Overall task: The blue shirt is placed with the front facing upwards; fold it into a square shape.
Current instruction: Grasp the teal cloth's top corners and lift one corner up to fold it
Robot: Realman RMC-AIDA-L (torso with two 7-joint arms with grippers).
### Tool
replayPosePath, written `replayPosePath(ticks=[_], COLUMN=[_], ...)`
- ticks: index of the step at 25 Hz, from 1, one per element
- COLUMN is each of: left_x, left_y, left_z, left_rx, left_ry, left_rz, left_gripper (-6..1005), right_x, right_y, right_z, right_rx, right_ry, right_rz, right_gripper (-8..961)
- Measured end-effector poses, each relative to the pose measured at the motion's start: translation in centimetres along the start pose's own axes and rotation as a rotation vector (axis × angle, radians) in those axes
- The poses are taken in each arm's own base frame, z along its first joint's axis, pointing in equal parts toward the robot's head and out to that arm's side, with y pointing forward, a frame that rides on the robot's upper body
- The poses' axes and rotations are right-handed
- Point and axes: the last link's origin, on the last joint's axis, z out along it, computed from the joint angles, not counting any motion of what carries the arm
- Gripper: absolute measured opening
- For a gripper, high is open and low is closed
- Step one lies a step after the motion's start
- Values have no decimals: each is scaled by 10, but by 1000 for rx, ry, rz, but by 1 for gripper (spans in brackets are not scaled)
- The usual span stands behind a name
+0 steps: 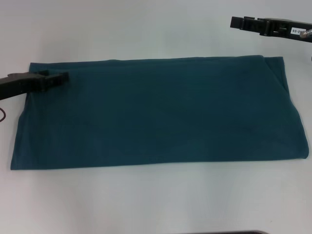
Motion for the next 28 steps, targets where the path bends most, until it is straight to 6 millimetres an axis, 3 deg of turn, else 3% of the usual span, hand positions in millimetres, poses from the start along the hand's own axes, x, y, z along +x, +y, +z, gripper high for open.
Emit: replayPosePath(ticks=[6, 8, 12, 28], left_x=[-6, -14, -26, -38], left_y=[5, 2, -3, -4], left_z=[-18, -33, -42, -39], left_rx=[-68, -86, -69, -57], left_ry=[7, 4, -1, -21], left_rz=[-7, -26, -54, -72], left_gripper=[687, 687, 687, 689], right_x=[0, 0, 1, 2], right_y=[1, 1, 0, 1], right_z=[1, 1, 0, 1], right_rx=[-2, -2, -1, -5], right_ry=[0, 0, 1, 4], right_rz=[-1, -1, -6, -4], right_gripper=[574, 574, 574, 573])
